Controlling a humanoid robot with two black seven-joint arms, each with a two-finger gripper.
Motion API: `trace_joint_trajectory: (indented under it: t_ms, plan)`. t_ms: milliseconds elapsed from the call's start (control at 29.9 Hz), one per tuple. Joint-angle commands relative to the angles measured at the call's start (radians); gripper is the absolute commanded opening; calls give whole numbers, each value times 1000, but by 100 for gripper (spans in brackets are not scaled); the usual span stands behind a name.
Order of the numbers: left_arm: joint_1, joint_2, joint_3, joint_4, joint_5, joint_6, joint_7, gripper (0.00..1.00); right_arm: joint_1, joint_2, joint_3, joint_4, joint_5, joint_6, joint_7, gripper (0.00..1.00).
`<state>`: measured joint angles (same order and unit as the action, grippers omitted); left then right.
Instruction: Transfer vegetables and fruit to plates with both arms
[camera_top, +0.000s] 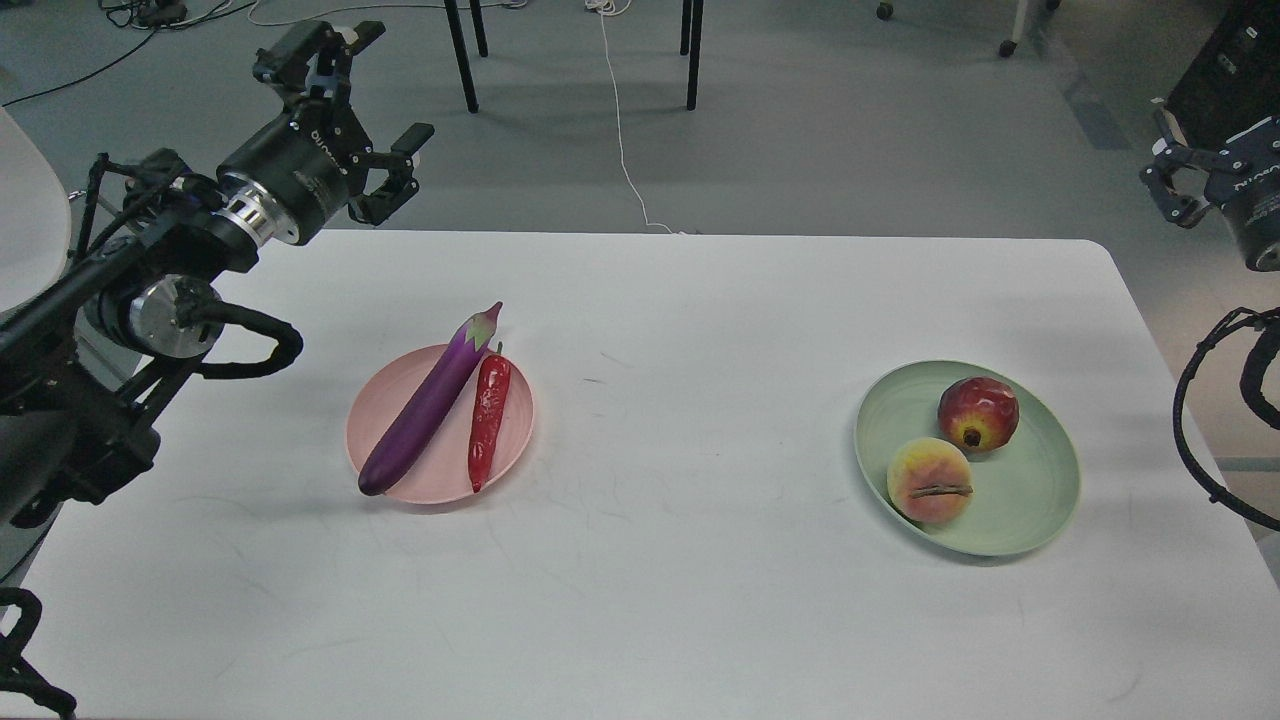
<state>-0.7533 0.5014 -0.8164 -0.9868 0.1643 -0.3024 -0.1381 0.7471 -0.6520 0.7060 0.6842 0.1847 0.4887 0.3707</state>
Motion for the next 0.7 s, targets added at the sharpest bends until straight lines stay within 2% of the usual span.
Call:
trace_joint_trajectory:
  t_ms: [0, 100, 301, 501, 668]
  plan:
    - [6, -75, -61, 164, -149, -128, -1, 98, 5, 38, 32, -2, 39, 0, -42, 98]
    - [6, -116, -67, 247, -207, -153, -3, 98, -2, 80, 43, -44, 104, 0, -88, 98]
    - [9, -170, -64, 321, -212, -161, -3, 98, 3, 262, 58, -264, 114, 0, -99, 98]
    - [22, -170, -61, 323, -212, -164, -3, 98, 3, 276, 52, -264, 113, 0, -121, 99]
    - [22, -170, -63, 323, -213, -162, -5, 98, 8, 275, 53, -262, 113, 0, -121, 99]
